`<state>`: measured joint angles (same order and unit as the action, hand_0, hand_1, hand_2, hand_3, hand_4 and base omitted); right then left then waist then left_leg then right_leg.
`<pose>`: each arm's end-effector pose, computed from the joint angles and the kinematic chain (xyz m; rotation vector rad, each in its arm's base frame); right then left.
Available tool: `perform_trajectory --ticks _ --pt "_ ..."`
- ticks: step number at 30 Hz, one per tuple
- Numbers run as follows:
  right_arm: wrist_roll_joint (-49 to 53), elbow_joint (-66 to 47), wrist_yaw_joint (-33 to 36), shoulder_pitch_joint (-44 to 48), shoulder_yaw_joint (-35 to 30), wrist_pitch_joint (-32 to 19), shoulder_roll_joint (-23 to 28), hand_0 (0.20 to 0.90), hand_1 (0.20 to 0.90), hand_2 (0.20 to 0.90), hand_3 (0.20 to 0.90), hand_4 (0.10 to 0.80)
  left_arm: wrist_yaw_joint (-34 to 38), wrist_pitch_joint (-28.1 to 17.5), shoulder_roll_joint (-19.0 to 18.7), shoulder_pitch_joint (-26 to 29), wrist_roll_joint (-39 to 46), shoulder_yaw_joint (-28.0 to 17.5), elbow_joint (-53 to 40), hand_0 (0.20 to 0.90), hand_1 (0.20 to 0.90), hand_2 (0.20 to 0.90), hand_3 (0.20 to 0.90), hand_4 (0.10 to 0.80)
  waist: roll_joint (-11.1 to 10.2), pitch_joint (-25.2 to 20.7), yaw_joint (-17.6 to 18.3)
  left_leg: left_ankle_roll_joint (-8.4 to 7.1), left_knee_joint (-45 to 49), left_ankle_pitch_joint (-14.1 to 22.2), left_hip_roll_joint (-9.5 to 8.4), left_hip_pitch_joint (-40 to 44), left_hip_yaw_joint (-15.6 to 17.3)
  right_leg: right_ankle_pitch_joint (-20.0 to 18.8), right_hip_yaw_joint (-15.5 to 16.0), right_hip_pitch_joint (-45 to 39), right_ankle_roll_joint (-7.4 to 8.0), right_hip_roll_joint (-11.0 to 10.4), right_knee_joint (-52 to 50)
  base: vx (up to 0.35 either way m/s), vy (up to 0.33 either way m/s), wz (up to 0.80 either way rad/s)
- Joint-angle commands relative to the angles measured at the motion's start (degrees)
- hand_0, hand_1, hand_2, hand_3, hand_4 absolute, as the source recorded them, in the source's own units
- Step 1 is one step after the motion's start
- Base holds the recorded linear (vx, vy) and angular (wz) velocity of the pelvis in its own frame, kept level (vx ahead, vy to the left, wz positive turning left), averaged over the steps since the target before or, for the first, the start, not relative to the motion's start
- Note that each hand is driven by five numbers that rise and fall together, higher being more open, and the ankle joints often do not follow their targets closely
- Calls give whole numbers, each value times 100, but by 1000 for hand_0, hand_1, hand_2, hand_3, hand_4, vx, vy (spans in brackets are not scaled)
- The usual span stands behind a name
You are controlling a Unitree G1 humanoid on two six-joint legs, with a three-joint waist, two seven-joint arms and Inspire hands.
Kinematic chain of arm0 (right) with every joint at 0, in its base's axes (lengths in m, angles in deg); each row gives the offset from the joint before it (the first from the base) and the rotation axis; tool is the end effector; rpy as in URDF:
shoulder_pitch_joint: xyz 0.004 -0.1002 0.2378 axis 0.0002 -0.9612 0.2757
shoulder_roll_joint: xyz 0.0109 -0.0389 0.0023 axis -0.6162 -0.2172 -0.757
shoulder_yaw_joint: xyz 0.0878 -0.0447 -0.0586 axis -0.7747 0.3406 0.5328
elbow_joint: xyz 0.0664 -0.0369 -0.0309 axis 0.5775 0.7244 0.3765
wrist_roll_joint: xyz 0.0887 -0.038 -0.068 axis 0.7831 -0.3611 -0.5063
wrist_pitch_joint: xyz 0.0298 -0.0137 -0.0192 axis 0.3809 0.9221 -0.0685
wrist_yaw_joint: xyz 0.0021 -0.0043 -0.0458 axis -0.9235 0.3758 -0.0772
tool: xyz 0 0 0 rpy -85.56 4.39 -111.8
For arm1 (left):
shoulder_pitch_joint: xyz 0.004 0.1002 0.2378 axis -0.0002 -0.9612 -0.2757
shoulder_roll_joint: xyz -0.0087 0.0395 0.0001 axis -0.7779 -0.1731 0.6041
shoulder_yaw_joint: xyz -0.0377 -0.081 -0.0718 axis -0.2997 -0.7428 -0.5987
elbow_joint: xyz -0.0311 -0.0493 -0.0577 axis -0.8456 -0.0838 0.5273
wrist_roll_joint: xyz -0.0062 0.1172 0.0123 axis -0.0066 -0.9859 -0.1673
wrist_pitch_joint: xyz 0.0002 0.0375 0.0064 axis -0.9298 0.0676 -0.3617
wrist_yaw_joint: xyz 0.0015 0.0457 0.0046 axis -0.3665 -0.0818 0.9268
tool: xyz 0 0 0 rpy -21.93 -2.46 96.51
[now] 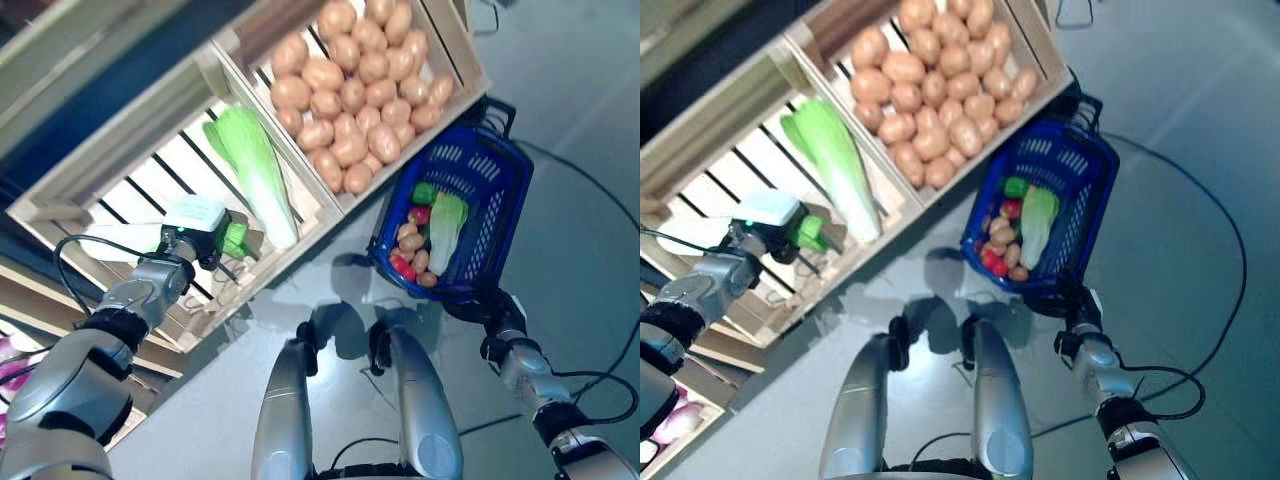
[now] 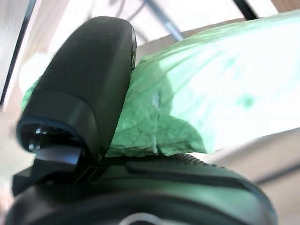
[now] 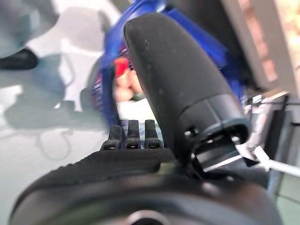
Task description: Put vegetables into the basket
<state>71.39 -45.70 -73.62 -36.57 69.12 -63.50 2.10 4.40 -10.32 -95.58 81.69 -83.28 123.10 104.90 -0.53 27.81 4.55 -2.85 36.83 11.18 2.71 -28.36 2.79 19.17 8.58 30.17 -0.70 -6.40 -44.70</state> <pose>0.2472 -0.2565 -0.0220 0.0630 0.3609 -0.2551 0.3242 0.3044 0.1040 1.6780 0.0402 -0.0382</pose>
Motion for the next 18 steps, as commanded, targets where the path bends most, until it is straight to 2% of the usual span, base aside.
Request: perform_trajectory --ticks 1,4,7,9,11,12,14,15,18 --pt "-124 -351 67 -532 -417 -442 49 900 900 900 900 800 89 111 -438 -527 502 -866 140 300 300 300 300 400 181 -1029 -128 449 -916 -46 -444 963 475 -798 33 -1039 62 -39 1560 70 -17 -9" --pt "-406 -548 39 -751 -408 -470 -88 900 900 900 900 800 128 -41 -344 -857 1345 -1406 -73 300 300 300 300 400 228 -1237 -149 474 -1434 -195 -507 1459 452 -914 71 -1521 130 -43 2042 57 -26 -3" --pt "-528 -813 58 -984 -367 -452 -311 900 900 900 900 800 247 -342 -11 -1389 1934 -2079 -407 300 300 300 300 400 285 -1529 -172 465 -2164 -412 -569 2047 351 -1093 115 -2136 177 28 2755 77 -45 5" --pt "-600 -893 71 -1066 -333 -451 -429 900 900 900 900 800 169 -429 115 -1531 2382 -2318 -541 300 300 300 300 400 310 -1669 -179 455 -2514 -500 -576 2320 302 -1167 128 -2423 185 72 3085 95 -43 10" --pt "-804 -987 64 -1174 -268 -433 -586 900 900 900 900 800 -69 -602 408 -1741 3177 -2648 -756 300 300 300 300 400 334 -1893 -193 453 -2968 -612 -583 2673 242 -1278 142 -2788 200 130 3523 120 -50 15" --pt "-1107 -1152 89 -1261 -218 -422 -689 900 900 900 900 800 -335 -732 679 -1944 3944 -2917 -1049 300 300 300 300 400 338 -2023 -204 461 -3208 -676 -576 2862 213 -1354 132 -2981 198 166 3760 77 -58 13" --pt "-1390 -1418 71 -1332 -141 -376 -772 900 900 900 900 800 -688 -887 996 -2126 4780 -3106 -1401 300 300 300 300 400 339 -2155 -215 470 -3466 -737 -571 3045 157 -1436 111 -3170 201 206 4015 40 -61 16" --pt "-1483 -1569 -66 -1357 -127 -309 -825 900 900 900 900 800 -884 -947 1210 -2216 5267 -3197 -1602 300 300 300 300 400 337 -2220 -218 478 -3626 -774 -573 3165 124 -1505 98 -3300 209 233 4201 28 -53 17" --pt "-1529 -1862 -675 -1391 -60 -182 -948 900 900 900 900 800 -1214 -1065 1683 -2359 6010 -3363 -1959 300 300 300 300 400 315 -2334 -231 489 -3934 -856 -565 3366 82 -1631 85 -3504 221 278 4532 20 -55 16"
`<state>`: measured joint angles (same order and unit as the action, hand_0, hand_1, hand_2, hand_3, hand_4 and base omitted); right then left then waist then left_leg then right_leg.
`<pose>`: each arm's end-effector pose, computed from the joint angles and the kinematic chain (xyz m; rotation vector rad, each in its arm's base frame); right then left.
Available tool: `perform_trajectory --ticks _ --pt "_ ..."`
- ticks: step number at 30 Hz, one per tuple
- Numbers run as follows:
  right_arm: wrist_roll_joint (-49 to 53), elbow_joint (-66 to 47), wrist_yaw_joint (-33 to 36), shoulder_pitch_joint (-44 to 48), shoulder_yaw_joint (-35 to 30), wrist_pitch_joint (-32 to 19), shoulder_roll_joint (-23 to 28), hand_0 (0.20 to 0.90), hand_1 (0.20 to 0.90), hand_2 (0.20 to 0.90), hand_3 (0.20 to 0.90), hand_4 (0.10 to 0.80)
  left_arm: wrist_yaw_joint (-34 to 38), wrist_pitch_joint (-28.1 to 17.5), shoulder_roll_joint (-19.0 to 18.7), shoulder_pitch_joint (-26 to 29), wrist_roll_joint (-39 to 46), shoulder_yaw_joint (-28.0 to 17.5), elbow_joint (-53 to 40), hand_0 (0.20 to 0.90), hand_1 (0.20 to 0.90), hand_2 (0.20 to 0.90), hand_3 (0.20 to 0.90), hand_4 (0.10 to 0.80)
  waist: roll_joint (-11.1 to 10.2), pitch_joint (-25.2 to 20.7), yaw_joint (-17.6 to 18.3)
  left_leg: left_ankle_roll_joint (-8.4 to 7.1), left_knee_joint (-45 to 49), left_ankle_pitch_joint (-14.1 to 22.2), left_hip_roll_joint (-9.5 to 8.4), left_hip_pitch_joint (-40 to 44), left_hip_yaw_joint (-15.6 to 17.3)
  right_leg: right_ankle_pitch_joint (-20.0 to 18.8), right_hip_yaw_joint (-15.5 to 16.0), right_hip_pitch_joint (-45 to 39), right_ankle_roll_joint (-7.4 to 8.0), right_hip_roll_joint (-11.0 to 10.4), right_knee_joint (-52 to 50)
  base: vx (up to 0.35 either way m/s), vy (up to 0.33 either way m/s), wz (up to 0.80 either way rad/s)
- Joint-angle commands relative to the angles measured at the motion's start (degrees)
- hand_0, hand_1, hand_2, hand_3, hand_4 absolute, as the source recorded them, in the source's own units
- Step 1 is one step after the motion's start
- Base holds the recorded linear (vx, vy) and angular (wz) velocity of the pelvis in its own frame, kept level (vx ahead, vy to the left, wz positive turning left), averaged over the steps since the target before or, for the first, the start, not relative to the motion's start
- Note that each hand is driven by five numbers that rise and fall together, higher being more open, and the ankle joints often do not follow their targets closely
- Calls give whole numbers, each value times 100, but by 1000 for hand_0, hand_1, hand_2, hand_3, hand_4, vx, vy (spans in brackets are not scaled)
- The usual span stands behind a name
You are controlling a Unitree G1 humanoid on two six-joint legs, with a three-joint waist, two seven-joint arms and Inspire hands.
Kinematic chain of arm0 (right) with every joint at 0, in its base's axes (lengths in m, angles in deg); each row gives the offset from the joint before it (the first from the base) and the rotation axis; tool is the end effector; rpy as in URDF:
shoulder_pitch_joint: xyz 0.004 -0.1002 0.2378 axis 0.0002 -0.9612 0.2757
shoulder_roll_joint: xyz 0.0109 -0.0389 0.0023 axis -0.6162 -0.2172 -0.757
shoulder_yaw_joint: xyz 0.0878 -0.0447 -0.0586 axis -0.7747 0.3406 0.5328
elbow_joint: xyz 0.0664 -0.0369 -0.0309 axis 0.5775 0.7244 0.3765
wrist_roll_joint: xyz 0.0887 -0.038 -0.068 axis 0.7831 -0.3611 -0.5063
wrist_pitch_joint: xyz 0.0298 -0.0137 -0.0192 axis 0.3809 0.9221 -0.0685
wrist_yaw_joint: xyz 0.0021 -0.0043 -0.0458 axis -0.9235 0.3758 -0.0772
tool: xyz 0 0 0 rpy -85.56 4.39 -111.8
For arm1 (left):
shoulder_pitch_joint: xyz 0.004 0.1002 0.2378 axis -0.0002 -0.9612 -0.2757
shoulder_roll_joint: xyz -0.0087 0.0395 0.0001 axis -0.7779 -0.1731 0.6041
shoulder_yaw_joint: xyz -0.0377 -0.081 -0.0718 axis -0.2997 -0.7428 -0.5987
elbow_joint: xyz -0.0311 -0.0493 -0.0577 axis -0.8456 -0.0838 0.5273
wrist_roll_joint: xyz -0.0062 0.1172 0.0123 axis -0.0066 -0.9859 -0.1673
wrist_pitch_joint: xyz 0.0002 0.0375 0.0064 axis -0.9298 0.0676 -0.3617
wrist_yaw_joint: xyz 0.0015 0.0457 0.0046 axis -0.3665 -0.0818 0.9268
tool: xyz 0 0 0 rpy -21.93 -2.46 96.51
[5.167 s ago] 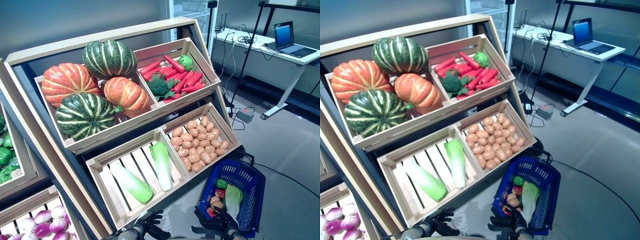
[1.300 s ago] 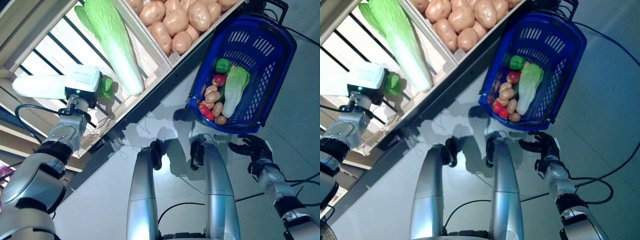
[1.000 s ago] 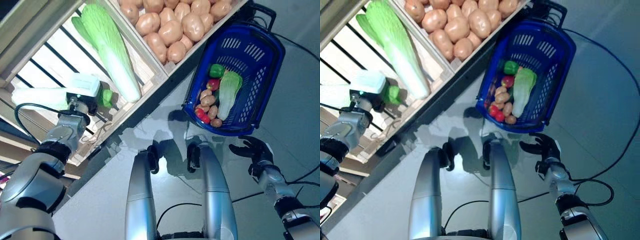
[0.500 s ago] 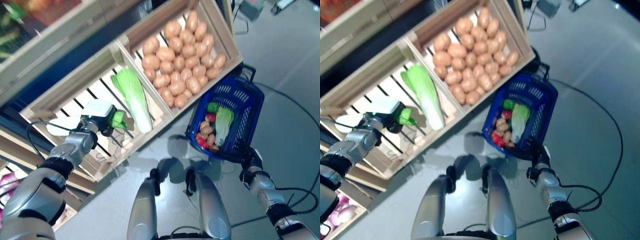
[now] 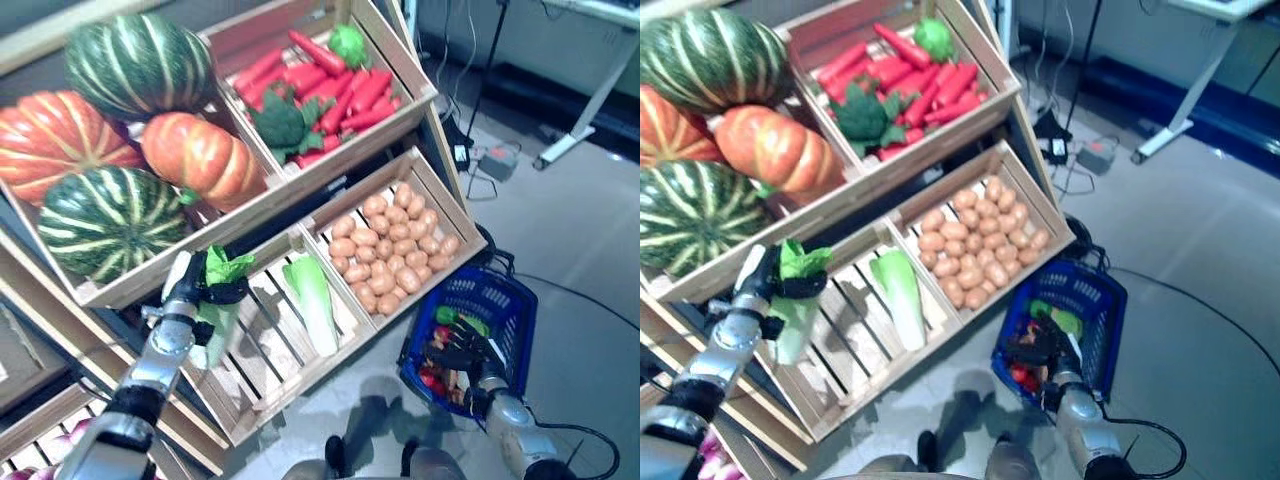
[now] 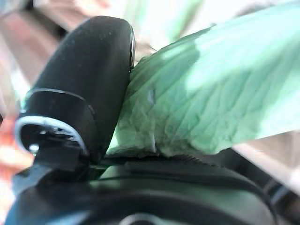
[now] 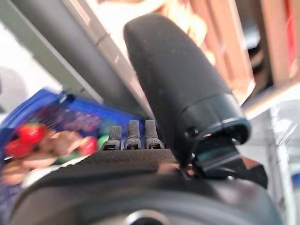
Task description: Put vegetables into the basket
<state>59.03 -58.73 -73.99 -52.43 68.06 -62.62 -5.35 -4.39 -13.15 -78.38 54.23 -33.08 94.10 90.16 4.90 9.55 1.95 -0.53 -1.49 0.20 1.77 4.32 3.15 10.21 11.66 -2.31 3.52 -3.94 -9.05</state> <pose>0.1853 -0.2121 -0.0577 0.0319 0.4488 -0.1174 0.2598 0.2695 0.0170 0.2807 0.1815 0.1044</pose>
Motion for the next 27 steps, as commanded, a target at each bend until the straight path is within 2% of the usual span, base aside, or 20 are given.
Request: perform_trajectory --ticks 1,4,5,9,12,13,17,27 --pt "-383 -644 -904 199 107 -276 -231 900 900 900 900 800 -523 -830 150 391 1375 -510 -586 300 300 300 300 400 -246 -553 25 261 -220 207 -471 166 41 -794 -230 -317 -190 52 1091 0 -72 16" --pt "-466 -803 -1264 293 251 -180 -158 900 900 900 900 800 -988 -887 510 431 2162 -513 -711 300 300 300 300 400 -305 -639 5 247 -351 184 -450 232 56 -917 -191 -453 -170 70 1360 -10 -78 4" --pt "-466 -803 -1265 293 251 -180 -158 900 900 900 900 800 -991 -887 509 431 2165 -514 -709 300 300 300 300 400 -305 -638 6 247 -351 184 -450 233 56 -920 -191 -457 -170 71 1366 -15 -87 -1" --pt "23 -1105 -1744 504 331 422 6 900 900 900 900 800 -1418 -606 957 571 2837 -323 -1037 300 300 300 300 400 -407 -713 -15 240 -351 204 -447 196 -29 -934 -165 -470 -160 99 1405 -14 -110 -1" --pt "213 -1343 -1907 661 316 663 29 900 900 900 900 800 -1320 -642 1055 604 2585 -112 -1215 300 300 300 300 400 -452 -681 2 255 -351 221 -416 261 50 -950 -182 -517 -171 107 1405 -4 -80 6" --pt "357 -1435 -1969 718 325 711 31 900 900 900 900 800 -1183 -743 1054 639 2179 -23 -1255 300 300 300 300 400 -465 -677 6 256 -351 236 -409 282 67 -940 -189 -535 -173 113 1405 0 -73 -1" --pt "680 -1842 -2099 820 318 926 14 900 900 900 900 800 -1076 -763 964 650 1693 193 -1600 300 300 300 300 400 -502 -688 1 268 -351 281 -388 342 87 -911 -244 -586 -166 134 1405 14 -71 -6" --pt "1097 -2397 -2173 795 496 1094 -34 900 900 900 900 800 -1002 -651 918 655 888 659 -2199 300 300 300 300 400 -533 -693 18 266 -351 336 -337 434 143 -870 -318 -671 -184 174 1405 16 -32 -4"
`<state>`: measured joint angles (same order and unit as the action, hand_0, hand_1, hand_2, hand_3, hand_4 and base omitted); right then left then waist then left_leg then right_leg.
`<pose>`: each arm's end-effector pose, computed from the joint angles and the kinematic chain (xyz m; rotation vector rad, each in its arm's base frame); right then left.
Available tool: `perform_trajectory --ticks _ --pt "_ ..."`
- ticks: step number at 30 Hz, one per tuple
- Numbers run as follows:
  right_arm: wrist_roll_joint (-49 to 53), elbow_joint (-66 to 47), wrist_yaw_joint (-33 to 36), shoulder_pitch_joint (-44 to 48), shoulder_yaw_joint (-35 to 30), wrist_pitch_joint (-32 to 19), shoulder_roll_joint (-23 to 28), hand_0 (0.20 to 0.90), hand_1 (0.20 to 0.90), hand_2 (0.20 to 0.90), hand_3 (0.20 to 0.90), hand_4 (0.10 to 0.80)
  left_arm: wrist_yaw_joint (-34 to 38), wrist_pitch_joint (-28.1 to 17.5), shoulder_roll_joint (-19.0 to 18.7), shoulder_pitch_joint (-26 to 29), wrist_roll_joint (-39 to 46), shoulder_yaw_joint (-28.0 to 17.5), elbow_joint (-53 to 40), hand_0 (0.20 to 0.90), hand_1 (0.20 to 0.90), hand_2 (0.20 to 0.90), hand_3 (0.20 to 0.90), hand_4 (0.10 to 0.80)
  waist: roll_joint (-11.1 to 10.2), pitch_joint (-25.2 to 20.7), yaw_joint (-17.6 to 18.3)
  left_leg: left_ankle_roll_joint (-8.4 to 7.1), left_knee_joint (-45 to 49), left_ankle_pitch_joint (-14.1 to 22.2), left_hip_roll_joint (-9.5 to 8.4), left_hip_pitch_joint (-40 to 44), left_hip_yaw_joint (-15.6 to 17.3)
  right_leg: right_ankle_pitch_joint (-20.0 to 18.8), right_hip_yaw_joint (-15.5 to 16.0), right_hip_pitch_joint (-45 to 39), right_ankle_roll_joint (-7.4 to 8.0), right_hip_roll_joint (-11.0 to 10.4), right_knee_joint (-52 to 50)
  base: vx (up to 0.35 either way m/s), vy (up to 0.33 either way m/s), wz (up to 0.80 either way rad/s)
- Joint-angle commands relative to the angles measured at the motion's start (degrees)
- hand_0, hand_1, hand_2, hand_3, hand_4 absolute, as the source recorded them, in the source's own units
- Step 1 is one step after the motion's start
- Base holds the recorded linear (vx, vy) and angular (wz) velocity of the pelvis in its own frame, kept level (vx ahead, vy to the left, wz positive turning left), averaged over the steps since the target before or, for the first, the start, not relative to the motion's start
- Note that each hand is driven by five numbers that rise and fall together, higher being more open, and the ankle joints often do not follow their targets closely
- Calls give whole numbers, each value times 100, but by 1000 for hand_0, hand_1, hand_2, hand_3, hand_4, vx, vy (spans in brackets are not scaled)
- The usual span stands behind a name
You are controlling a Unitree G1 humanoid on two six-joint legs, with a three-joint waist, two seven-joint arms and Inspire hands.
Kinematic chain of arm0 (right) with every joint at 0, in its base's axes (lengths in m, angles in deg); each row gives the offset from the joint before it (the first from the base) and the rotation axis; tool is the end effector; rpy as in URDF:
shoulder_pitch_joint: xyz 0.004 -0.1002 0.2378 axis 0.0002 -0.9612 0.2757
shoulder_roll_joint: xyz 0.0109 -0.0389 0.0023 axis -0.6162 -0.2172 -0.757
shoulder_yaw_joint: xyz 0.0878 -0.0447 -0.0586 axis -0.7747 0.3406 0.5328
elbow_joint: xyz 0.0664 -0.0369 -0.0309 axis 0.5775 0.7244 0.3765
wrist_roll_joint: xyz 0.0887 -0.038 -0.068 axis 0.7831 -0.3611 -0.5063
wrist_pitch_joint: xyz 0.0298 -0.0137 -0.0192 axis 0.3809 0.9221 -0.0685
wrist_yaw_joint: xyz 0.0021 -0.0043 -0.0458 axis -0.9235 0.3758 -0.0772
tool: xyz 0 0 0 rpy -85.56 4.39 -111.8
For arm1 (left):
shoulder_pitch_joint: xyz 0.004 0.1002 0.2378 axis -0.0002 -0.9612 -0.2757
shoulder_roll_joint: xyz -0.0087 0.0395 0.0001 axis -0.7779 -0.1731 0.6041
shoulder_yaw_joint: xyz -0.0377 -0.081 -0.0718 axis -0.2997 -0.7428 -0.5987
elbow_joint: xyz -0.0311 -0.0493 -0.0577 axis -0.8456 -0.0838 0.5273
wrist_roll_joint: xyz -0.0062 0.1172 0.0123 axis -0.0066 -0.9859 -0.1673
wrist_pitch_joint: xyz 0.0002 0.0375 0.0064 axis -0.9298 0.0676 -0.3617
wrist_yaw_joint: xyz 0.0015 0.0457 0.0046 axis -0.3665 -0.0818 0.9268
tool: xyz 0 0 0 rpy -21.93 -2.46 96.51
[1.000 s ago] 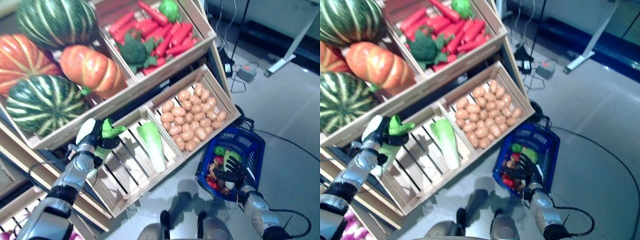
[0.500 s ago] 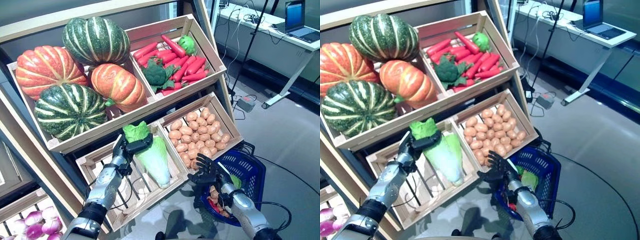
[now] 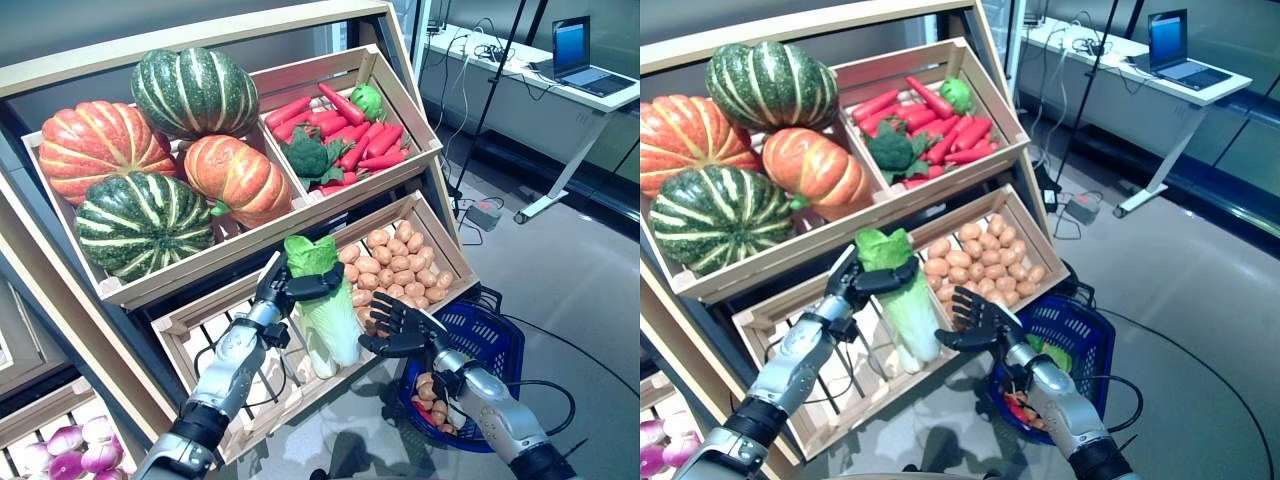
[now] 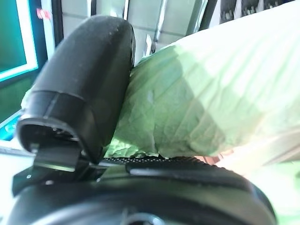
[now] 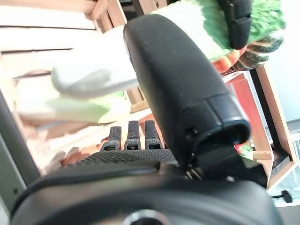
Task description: Put vegetables into the basket
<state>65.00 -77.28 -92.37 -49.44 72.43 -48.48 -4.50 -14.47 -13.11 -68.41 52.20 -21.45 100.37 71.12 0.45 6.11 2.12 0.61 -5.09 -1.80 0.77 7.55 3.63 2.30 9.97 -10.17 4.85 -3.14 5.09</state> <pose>0.2141 -0.1697 -0.0093 0.2041 0.3823 0.4215 0.2609 0.1735 0.0355 -0.1109 -0.0094 -0.3238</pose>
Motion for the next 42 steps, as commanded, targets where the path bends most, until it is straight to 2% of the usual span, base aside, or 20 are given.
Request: perform_trajectory --ticks 1,7,14,27,30,39,40,41,42 --pt "506 -618 -312 504 69 -317 -101 900 900 900 900 800 -20 -618 -92 852 -480 91 -367 300 300 300 300 400 -99 -340 -2 152 9 545 -233 119 98 -70 -158 106 -315 99 -9 0 0 0" --pt "671 -809 -478 581 134 -43 24 900 900 900 900 800 -169 -606 -199 844 -406 271 -497 300 300 300 300 400 -138 -339 -16 146 9 571 -215 153 75 -52 -191 78 -315 108 -9 0 0 0" --pt "695 -588 -636 545 434 442 6 900 900 900 900 800 -186 -613 -99 808 -281 350 -724 300 300 300 300 400 -188 -373 -71 140 9 581 -209 157 38 -30 -143 58 -311 97 -9 0 0 0" --pt "1416 292 -640 742 903 940 -607 900 900 900 900 800 -399 -393 343 945 560 476 -884 300 300 300 300 400 -188 -416 -181 138 9 578 -220 155 -59 -14 -53 39 -337 79 -9 0 0 0" --pt "1627 504 -559 875 883 774 -800 900 900 900 900 800 -477 -261 482 1021 692 543 -1009 300 300 300 300 400 -181 -435 -221 141 9 577 -221 163 -94 -12 -28 20 -346 75 -9 0 0 0" --pt "1851 290 -410 1279 774 471 -937 900 900 900 900 800 -611 246 616 991 992 786 -1024 300 300 300 300 400 -175 -445 -268 145 9 588 -225 175 -130 -21 -28 20 -344 83 -9 0 0 0" --pt "1869 286 -400 1346 760 478 -938 900 900 900 900 800 -695 275 635 970 1030 817 -974 300 300 300 300 400 -180 -453 -274 146 9 590 -224 173 -125 -20 -31 22 -345 84 -9 0 0 0" --pt "1994 323 -425 1411 665 547 -798 900 900 900 900 800 -843 33 669 963 1195 891 -720 300 300 300 300 400 -180 -456 -252 149 9 591 -229 183 -80 -56 -99 32 -320 90 -9 0 0 0" --pt "1983 386 -483 1439 606 539 -776 900 900 900 900 800 -982 79 679 947 1397 877 -677 300 300 300 300 400 -181 -462 -249 143 9 583 -226 183 -70 -71 -129 39 -312 88 -9 0 0 0"
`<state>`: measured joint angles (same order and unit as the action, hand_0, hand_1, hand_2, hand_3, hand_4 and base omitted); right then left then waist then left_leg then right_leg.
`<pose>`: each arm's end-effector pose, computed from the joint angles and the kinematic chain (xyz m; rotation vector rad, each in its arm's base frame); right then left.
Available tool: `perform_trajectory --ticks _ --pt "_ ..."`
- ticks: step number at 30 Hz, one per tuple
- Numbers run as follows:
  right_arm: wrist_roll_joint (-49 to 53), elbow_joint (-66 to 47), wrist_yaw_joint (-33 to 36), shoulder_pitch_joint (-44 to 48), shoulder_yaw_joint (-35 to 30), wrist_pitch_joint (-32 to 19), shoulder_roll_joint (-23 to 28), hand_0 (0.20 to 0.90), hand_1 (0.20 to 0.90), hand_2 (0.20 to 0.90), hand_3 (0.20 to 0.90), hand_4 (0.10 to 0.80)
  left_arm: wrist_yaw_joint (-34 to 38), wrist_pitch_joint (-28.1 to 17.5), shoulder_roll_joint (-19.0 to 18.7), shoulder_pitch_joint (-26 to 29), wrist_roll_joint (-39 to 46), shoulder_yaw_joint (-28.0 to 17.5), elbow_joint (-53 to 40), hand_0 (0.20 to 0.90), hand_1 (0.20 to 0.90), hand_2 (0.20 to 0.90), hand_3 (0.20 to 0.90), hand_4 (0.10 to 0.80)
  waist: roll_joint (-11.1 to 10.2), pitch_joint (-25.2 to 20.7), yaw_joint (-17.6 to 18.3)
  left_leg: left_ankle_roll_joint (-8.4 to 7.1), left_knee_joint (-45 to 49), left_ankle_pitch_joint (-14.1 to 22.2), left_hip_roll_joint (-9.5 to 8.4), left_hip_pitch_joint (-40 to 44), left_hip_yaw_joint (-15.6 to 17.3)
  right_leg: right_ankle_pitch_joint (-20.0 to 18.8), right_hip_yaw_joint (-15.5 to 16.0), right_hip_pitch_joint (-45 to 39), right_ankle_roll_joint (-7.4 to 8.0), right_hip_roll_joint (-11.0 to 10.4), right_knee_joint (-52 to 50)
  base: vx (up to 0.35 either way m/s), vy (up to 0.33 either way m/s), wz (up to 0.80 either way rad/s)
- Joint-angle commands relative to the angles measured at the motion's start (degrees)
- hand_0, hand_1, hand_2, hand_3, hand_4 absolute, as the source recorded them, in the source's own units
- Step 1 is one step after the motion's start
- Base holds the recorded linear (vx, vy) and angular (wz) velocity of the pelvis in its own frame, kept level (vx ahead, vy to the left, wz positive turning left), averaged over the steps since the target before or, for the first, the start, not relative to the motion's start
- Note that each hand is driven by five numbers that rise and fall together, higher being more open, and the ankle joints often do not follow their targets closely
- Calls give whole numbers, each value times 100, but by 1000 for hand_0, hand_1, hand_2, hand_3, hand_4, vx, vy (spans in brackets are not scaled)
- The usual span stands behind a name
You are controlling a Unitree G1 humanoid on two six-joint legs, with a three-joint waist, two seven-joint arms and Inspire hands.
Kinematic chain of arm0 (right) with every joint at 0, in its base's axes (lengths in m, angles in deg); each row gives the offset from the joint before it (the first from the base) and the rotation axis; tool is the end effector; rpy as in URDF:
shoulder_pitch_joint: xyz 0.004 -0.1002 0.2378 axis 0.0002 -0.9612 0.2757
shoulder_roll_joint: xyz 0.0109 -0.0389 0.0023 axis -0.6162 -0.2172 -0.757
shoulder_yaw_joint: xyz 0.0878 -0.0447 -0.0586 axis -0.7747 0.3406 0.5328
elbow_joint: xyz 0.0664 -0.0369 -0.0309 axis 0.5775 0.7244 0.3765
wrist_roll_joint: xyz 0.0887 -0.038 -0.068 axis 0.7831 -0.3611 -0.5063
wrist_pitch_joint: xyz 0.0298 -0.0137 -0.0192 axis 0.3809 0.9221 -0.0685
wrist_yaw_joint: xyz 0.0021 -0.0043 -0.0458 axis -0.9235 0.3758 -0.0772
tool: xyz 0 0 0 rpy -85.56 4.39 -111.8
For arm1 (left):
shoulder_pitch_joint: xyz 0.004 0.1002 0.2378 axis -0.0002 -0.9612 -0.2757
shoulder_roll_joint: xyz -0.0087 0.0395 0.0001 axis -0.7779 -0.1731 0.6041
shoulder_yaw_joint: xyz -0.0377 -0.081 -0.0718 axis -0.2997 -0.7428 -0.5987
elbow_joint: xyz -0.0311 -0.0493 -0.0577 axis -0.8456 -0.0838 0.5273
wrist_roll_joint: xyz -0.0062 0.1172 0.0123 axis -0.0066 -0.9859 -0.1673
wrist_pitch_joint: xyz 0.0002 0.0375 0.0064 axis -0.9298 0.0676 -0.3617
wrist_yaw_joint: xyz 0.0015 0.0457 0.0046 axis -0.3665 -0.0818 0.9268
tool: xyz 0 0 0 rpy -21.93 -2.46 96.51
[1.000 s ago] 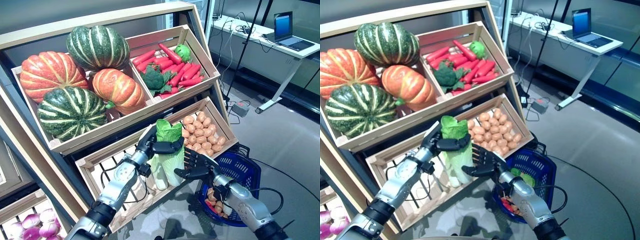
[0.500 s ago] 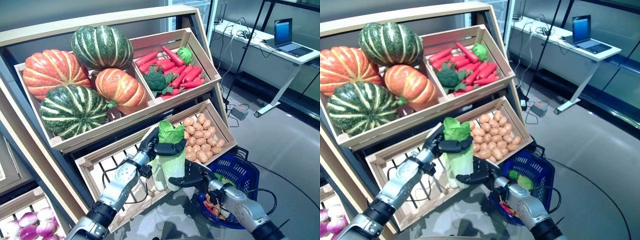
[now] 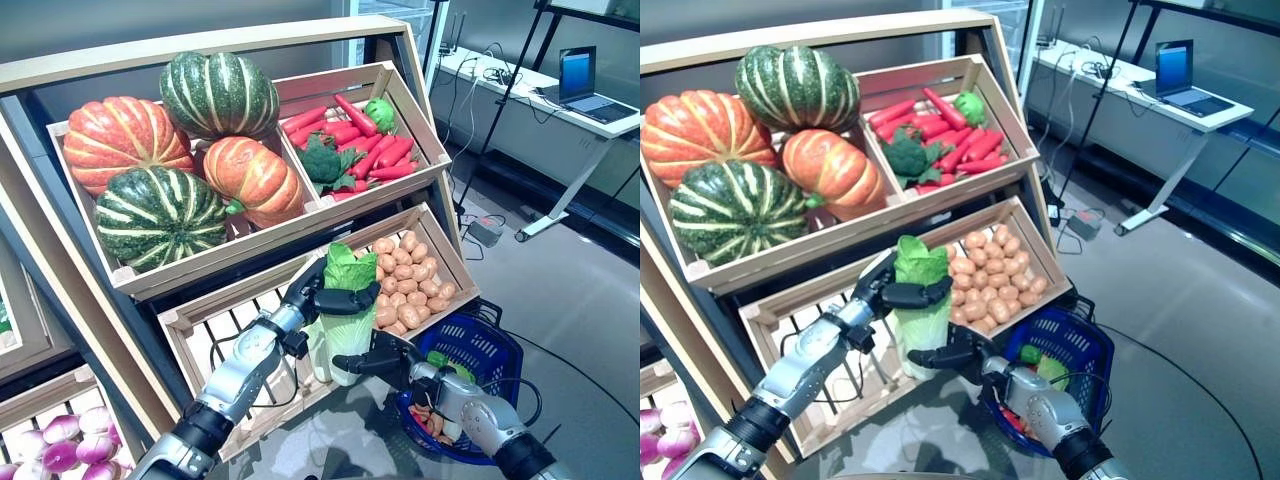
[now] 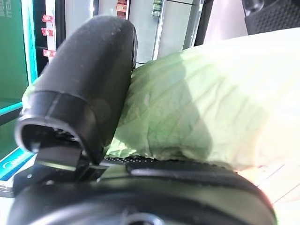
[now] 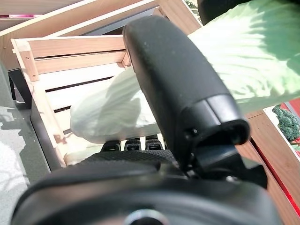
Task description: Put vegetables into the basket
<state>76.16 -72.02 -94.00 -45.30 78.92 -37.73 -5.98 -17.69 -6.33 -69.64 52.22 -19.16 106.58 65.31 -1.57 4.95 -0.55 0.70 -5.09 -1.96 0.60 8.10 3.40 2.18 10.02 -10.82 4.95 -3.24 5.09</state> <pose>0.2148 -0.1444 -0.0262 0.3770 0.6404 0.5377 0.2537 0.1495 0.0388 -0.1181 0.0775 -0.5214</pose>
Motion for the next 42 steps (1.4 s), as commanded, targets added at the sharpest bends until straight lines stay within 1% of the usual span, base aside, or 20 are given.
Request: perform_trajectory --ticks 1,2,3,4,5,6,7,10,16,20,21,22,28,32,35,36,40,41,42 --pt "992 -121 -395 1035 -7 -529 -689 900 900 900 900 800 -721 -429 834 910 1202 171 -224 300 300 300 300 400 18 -362 3 129 9 597 -200 112 -68 -40 -98 108 -333 87 -9 0 0 0" --pt "1084 -112 -394 1042 4 -530 -709 900 900 900 900 800 -778 -391 827 911 1259 156 -272 300 300 300 300 400 19 -365 -9 135 9 602 -199 107 -74 -34 -80 110 -335 85 -9 0 0 0" --pt "1149 -76 -380 1073 23 -572 -756 900 900 900 900 800 -901 -327 804 925 1519 187 -361 300 300 300 300 400 22 -361 -34 144 9 599 -201 101 -92 -39 -60 112 -337 83 -9 0 0 0" --pt "1186 -37 -308 1117 59 -650 -799 855 855 855 855 770 -908 -313 831 931 1687 234 -428 300 300 300 300 400 22 -355 -55 146 9 591 -204 97 -108 -47 -52 112 -343 81 -9 0 0 0" --pt "1236 14 -252 1157 50 -689 -825 580 580 580 580 587 -985 -323 850 934 1748 228 -459 300 300 300 300 400 20 -342 -73 150 9 598 -207 103 -116 -44 -36 105 -348 77 -9 0 0 0" --pt "1285 39 -191 1182 46 -713 -839 380 380 380 380 453 -1054 -329 855 941 1836 234 -484 300 300 300 300 400 19 -332 -84 152 9 600 -208 108 -120 -47 -25 99 -351 73 -9 0 0 0" --pt "1350 132 -117 1228 25 -765 -889 300 300 300 300 400 -1120 -295 896 922 1943 243 -579 300 300 300 300 400 17 -323 -101 159 9 603 -211 109 -133 -49 -15 98 -357 69 -9 0 0 0" --pt "1425 254 -79 1234 -58 -736 -953 300 300 300 300 400 -1174 -193 982 857 2121 255 -802 300 300 300 300 400 22 -301 -129 161 9 601 -210 102 -143 -52 15 97 -366 62 -9 1 -2 1" --pt "1459 313 -32 1205 -156 -723 -981 300 300 300 300 400 -1153 -262 1059 822 2122 364 -916 300 300 300 300 400 20 -289 -122 161 9 617 -215 108 -162 -38 45 84 -364 53 -9 6 -9 8" --pt "1430 298 47 1168 -211 -729 -969 300 300 300 300 400 -1129 -273 1068 819 2070 359 -975 300 300 300 300 400 27 -299 -111 166 9 626 -216 112 -167 -35 42 85 -365 53 -9 3 -1 1" --pt "1427 291 61 1158 -225 -722 -969 300 300 300 300 400 -1118 -271 1055 816 2071 358 -976 641 641 641 641 627 30 -297 -106 166 9 624 -216 115 -166 -36 34 84 -366 54 -9 0 0 0" --pt "1441 295 97 1138 -228 -742 -967 300 300 300 300 400 -1088 -257 1040 795 2120 364 -984 900 900 900 900 800 34 -296 -98 162 9 622 -212 118 -164 -39 21 83 -365 56 -9 0 0 0" --pt "1455 390 132 908 -425 -895 -921 300 300 300 300 400 -1005 -280 995 638 2173 134 -905 900 900 900 900 800 35 -315 -63 162 9 643 -187 129 -93 -43 -32 97 -366 74 -9 6 -2 0" --pt "1327 316 230 556 -717 -1011 -808 300 300 300 300 400 -920 -231 839 313 1956 -92 -861 900 900 900 900 800 37 -293 -36 159 9 643 -166 127 -35 -56 -88 123 -361 89 -9 10 -6 -1" --pt "1166 359 270 329 -923 -1081 -654 300 300 300 300 400 -868 -383 698 135 1660 -265 -665 900 900 900 900 800 39 -276 -16 162 9 649 -149 117 9 -63 -102 153 -358 103 -9 2 -19 -4" --pt "1094 414 297 275 -1009 -1064 -596 300 300 300 300 400 -828 -432 634 66 1681 -337 -590 900 900 900 900 800 41 -268 -7 159 9 646 -143 112 18 -67 -120 162 -359 113 -9 15 -37 -6" --pt "816 610 211 -257 -1398 -1023 -467 300 300 300 300 400 -768 -669 501 -498 1757 -1037 -145 900 900 900 900 800 43 -255 41 146 9 643 -106 133 110 -60 -167 167 -376 134 -9 38 -36 -13" --pt "707 721 231 -413 -1596 -1009 -444 300 300 300 300 400 -816 -723 478 -727 1785 -1362 3 900 900 900 900 800 38 -237 59 141 9 628 -93 137 141 -67 -193 173 -393 148 -9 47 -55 -16" --pt "670 828 301 -480 -1717 -1039 -419 300 300 300 300 400 -779 -772 470 -847 1712 -1541 90 900 900 900 900 800 38 -211 70 135 9 618 -81 140 165 -71 -214 176 -406 159 -9 40 -62 -16"
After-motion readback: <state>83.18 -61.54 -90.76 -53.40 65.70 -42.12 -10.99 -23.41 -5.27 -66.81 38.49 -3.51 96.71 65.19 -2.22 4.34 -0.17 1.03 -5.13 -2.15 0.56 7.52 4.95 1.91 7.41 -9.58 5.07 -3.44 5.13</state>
